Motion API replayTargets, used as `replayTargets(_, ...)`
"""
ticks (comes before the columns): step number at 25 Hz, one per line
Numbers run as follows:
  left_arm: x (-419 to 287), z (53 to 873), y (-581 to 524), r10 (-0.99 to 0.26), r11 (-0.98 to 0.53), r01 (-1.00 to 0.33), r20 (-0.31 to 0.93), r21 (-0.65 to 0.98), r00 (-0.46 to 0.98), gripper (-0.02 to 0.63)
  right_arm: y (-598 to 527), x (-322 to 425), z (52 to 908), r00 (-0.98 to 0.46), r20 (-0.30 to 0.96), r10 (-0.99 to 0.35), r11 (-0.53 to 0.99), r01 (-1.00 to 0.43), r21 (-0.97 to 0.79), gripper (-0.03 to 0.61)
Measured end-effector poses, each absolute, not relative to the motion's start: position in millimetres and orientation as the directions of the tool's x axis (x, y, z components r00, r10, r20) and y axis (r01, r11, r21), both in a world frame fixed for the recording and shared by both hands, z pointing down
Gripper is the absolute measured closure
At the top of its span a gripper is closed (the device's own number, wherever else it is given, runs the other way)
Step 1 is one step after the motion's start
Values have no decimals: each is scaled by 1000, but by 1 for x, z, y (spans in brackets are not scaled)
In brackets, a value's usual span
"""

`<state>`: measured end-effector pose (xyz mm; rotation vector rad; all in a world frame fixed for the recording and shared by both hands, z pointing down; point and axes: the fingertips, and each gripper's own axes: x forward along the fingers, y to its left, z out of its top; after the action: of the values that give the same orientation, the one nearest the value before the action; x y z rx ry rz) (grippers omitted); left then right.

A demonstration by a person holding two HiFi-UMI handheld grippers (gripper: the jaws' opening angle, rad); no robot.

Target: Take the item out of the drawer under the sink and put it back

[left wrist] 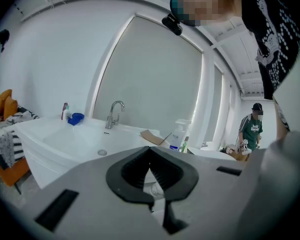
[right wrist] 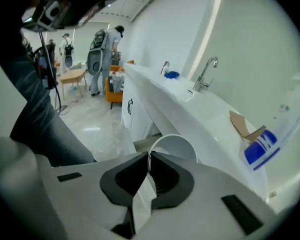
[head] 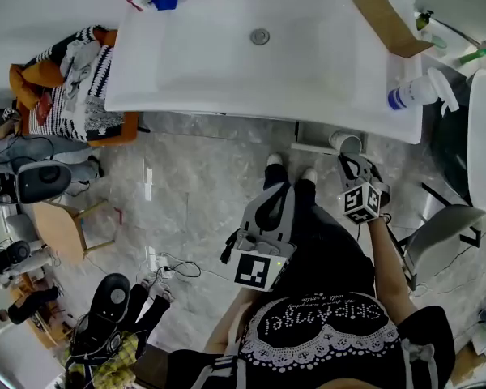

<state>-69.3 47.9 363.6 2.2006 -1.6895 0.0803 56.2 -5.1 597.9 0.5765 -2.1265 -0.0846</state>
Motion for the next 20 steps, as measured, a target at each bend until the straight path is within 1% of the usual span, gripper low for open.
replayTargets(5,-67,351,46,-926,-257,-938,220,231,308,611,13,59,534,-576,654,-491,849,-486,209,549)
replayTargets(11,-50,318,28,-928,-329,-925,119,192,354,611,-2,84,441,-600,456,-658,726,-665,173,549)
replayTargets(14,-44,304,23,-922,-359,-916,83,179,377,611,-10,87,398,-601,363,-712,684,-712,161,549)
replayTargets(20,-44,283,20,-915,-387,-906,46,169,400,611,-13,80,327,-619,198,-760,635,-772,28,549)
